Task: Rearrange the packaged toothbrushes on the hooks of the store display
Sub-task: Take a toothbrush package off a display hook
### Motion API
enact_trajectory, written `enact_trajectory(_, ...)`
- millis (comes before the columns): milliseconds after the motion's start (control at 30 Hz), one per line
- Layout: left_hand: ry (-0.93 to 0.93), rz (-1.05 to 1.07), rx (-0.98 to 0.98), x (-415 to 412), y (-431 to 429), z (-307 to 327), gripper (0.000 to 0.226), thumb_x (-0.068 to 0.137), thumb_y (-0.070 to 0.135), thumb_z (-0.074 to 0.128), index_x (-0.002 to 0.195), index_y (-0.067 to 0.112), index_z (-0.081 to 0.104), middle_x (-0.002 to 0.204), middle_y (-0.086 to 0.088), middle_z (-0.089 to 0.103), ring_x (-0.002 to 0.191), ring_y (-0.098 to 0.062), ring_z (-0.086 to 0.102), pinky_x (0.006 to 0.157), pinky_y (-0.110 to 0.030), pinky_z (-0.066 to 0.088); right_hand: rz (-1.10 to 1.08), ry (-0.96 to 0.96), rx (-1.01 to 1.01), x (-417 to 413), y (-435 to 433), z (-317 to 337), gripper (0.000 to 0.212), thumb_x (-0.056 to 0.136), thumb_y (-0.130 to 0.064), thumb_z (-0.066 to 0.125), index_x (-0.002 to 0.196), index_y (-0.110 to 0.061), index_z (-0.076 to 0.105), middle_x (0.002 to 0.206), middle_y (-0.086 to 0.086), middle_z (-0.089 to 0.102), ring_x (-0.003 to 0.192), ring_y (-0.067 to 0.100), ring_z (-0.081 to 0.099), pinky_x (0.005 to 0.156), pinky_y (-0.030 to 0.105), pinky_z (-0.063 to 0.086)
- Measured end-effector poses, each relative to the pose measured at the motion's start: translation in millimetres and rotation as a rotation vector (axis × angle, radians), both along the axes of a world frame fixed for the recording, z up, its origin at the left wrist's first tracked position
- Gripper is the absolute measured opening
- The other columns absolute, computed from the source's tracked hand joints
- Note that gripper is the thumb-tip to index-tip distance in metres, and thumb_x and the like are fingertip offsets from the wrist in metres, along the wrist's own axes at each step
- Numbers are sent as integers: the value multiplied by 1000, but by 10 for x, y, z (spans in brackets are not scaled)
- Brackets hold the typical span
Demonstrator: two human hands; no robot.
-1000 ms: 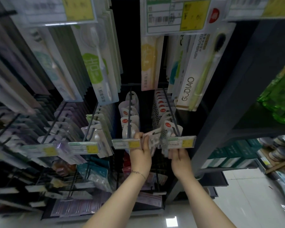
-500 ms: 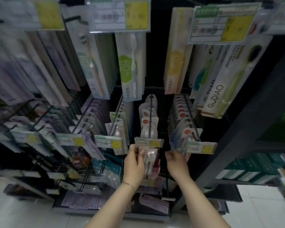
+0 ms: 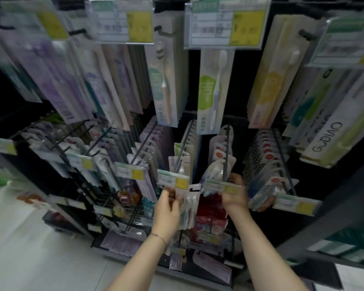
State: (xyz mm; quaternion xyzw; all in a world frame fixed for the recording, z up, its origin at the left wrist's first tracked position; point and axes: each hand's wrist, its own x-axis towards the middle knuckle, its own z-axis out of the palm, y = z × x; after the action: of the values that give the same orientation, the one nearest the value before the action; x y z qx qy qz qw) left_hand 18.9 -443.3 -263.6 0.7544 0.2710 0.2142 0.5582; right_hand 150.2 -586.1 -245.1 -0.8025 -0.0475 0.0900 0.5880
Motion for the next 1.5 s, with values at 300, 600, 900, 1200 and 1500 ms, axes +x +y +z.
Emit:
enact_trajectory(300, -55, 83, -25, -101, 244, 50, 14, 97, 9, 59, 97, 23, 59, 98, 4, 67, 91, 0, 63, 83, -19, 49, -66, 57, 51, 53, 55, -73, 35, 88, -4, 68, 109, -20, 45, 92, -11, 53, 90, 18, 56, 85, 32, 45)
enact_trajectory(600, -87, 123, -58, -185, 349, 41, 16, 96, 10, 62, 98, 26, 62, 100, 6, 70, 98, -5, 65, 90, -31, 53, 34, -11, -26, 128, -2, -75, 20, 96, -15, 60, 114, -18, 50, 95, -7, 55, 88, 12, 52, 67, 24, 40)
enact_trajectory(900, -92, 173, -60, -303, 453, 62, 12, 95, 11, 64, 95, 23, 62, 96, 3, 69, 96, -13, 64, 90, -39, 54, -64, 27, -12, 72, 16, -88, 31, 92, -14, 65, 120, -16, 52, 102, 0, 54, 87, 14, 51, 79, 25, 38)
enact_trajectory(1200, -134, 201, -86, -459, 531, 116, 12, 96, 9, 63, 96, 21, 63, 95, 3, 69, 94, -11, 65, 86, -29, 53, -104, 16, 16, -7, 62, -160, 32, 92, -4, 60, 123, -9, 53, 109, 5, 58, 100, 20, 55, 84, 28, 40)
enact_trajectory(1500, -187, 165, -126, -457, 631, 205, 13, 97, 3, 59, 95, 16, 62, 93, 0, 68, 82, 4, 63, 78, -15, 52, -147, 24, 105, -340, 42, -288, 34, 102, -24, 48, 137, -21, 49, 124, -3, 60, 115, 17, 56, 106, 40, 42)
